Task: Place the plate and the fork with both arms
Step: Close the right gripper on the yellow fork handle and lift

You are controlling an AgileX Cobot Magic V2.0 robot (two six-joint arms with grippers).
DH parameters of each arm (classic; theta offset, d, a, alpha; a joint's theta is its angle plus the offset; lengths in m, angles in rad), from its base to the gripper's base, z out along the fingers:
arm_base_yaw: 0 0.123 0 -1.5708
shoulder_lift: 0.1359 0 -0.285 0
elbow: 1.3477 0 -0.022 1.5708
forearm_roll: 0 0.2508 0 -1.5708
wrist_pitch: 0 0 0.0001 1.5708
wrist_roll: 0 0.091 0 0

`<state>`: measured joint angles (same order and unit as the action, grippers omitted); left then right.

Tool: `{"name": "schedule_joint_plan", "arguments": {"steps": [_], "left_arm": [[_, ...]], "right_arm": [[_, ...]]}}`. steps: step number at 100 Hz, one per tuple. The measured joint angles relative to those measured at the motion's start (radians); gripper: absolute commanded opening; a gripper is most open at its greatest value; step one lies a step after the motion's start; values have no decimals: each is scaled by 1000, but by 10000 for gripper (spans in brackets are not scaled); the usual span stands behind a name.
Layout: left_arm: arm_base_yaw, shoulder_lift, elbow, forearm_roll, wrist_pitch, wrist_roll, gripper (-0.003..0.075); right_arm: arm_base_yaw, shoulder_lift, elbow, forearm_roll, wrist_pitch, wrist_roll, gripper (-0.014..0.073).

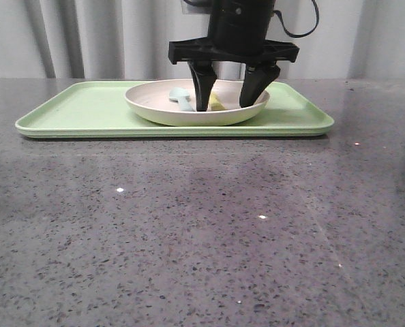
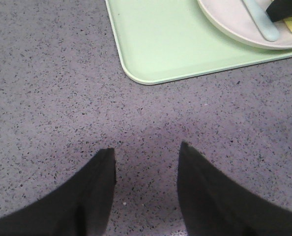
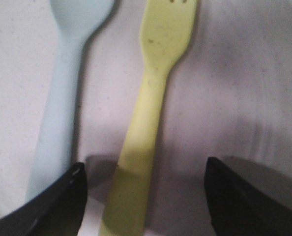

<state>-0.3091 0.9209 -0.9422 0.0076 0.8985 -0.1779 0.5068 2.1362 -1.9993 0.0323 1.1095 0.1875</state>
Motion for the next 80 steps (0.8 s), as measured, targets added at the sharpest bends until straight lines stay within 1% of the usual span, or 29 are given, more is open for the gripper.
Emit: {"name": "schedule_joint_plan", "arguments": {"steps": [18, 25, 42, 49, 61, 80], "left_arm": [[0, -1, 0, -8, 0, 0, 302], [0, -1, 0, -8, 0, 0, 302], [0, -1, 0, -8, 0, 0, 302], [0, -1, 0, -8, 0, 0, 302], [0, -1, 0, -8, -1, 0, 302], [0, -1, 0, -8, -1, 0, 302]], "right_arm": [[0, 4, -3, 0, -2, 0, 499], [0, 4, -5, 0, -2, 0, 437], [0, 4, -5, 0, -2, 0, 198], [0, 4, -5, 0, -2, 0, 129], [0, 4, -5, 0, -5, 0, 66], [0, 4, -5, 0, -8, 0, 34]]}}
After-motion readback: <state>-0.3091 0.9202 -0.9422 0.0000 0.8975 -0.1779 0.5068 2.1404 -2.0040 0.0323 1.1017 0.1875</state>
